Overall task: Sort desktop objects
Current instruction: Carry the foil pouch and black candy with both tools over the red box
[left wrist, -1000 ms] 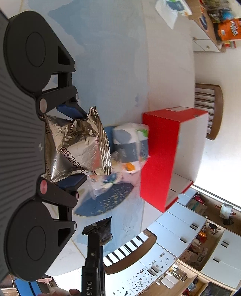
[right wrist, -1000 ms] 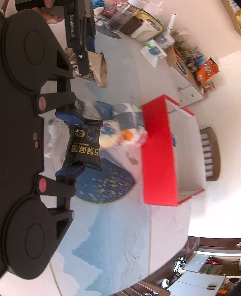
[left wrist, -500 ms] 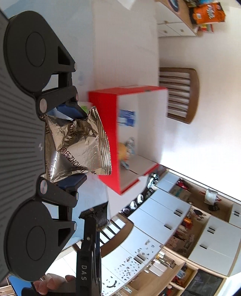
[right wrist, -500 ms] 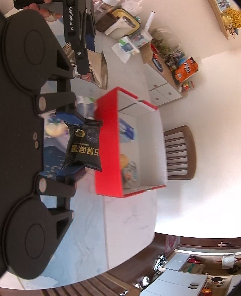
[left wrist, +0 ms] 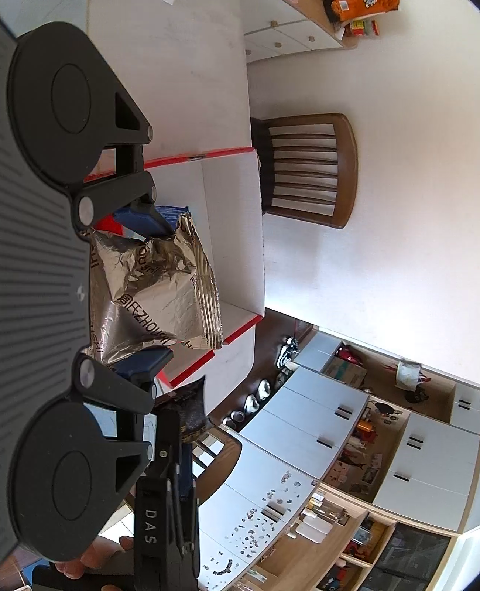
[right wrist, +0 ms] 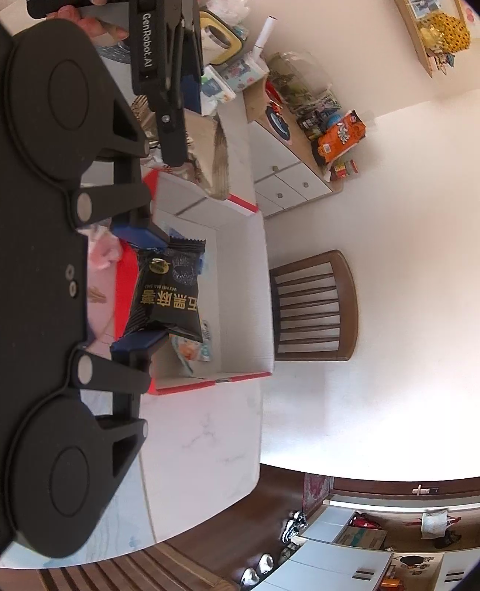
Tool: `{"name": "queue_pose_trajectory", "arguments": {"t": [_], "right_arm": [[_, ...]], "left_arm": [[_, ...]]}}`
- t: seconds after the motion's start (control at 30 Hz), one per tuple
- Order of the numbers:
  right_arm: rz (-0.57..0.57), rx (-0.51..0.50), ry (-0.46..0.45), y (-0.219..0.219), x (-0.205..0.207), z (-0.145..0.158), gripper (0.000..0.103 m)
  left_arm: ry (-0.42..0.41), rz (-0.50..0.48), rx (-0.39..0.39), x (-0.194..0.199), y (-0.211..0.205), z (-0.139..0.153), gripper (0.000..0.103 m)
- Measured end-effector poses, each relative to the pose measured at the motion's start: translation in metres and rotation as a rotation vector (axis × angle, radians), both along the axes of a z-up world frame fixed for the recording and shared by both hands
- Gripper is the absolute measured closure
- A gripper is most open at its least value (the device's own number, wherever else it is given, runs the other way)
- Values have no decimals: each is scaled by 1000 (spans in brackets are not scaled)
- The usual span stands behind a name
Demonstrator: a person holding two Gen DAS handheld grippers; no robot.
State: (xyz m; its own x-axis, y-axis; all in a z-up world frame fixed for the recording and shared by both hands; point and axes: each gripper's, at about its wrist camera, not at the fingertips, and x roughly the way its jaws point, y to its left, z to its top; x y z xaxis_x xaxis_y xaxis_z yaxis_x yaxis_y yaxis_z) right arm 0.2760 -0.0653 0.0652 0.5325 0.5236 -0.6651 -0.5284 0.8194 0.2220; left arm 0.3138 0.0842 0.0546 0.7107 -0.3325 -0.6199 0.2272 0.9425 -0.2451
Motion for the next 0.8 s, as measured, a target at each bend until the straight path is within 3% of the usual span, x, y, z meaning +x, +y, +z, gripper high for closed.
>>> {"name": "queue_pose_trajectory", "arguments": {"t": [0.8], "right_arm": [[-15, -99, 28, 40, 96, -28, 56]], "left_arm": [[138, -3, 97, 109, -13, -56, 39]]}}
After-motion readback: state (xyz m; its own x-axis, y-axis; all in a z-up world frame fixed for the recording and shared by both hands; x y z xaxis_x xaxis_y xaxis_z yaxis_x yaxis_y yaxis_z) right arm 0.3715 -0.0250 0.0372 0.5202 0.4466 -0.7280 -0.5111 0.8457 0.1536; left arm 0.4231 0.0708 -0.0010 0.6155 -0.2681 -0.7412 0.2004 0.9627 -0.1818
